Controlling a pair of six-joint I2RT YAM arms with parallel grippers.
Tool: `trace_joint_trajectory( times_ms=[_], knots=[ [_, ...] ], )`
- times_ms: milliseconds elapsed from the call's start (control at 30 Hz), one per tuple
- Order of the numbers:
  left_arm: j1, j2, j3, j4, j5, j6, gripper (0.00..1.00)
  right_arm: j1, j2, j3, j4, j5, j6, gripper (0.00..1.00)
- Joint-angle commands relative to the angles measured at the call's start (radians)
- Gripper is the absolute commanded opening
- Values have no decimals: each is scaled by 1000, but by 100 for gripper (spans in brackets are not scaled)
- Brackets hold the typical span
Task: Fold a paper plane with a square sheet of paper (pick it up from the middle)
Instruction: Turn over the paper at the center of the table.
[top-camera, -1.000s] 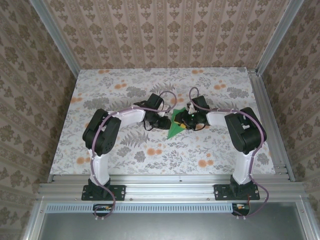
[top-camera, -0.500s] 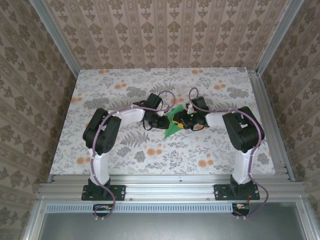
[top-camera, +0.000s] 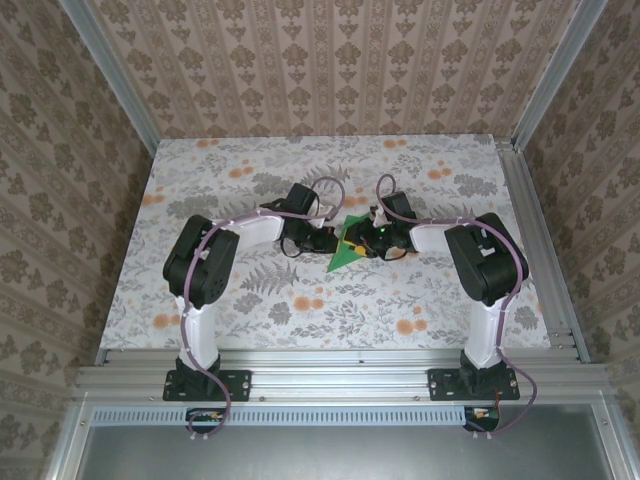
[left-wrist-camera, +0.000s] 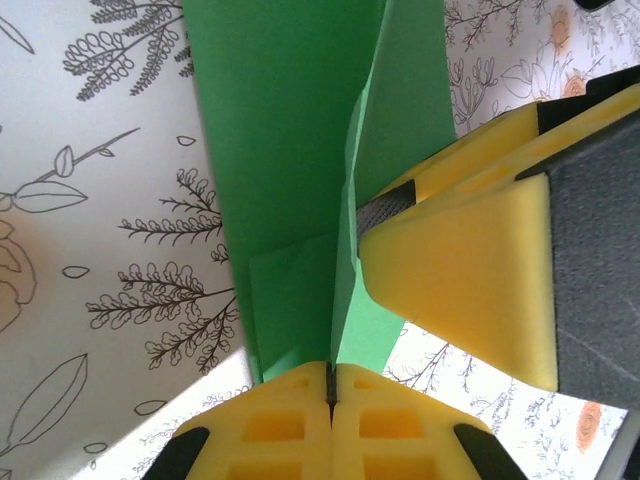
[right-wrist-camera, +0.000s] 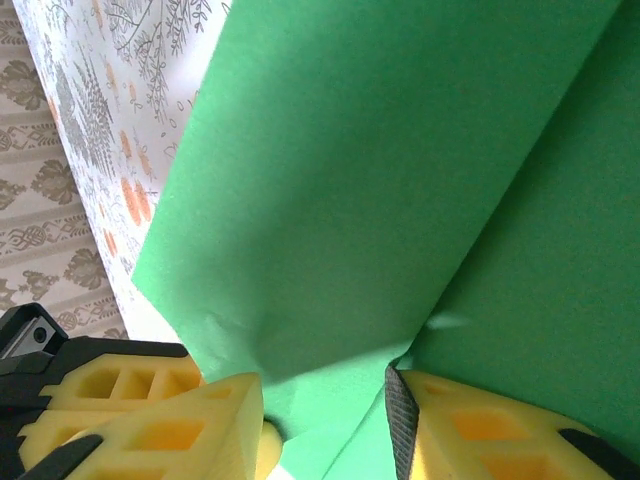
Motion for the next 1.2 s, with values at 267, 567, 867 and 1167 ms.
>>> trace_joint_trajectory(
  times_ms=[267,567,867,1167],
  knots=[
    [45,-76,-45,79,150,-66,2,3,-31,-15,27,-3,85,48],
    [61,-105,-81,165,230,-139,2,-6,-28,-74,326,-86,290,49],
    [81,-131,-127,215,254,-169,2,-14,-40,-118,561,-140,445,48],
    [96,-156,-173,299,291,-226,3,-12,-44,-127,540,-149,434,46]
  ],
)
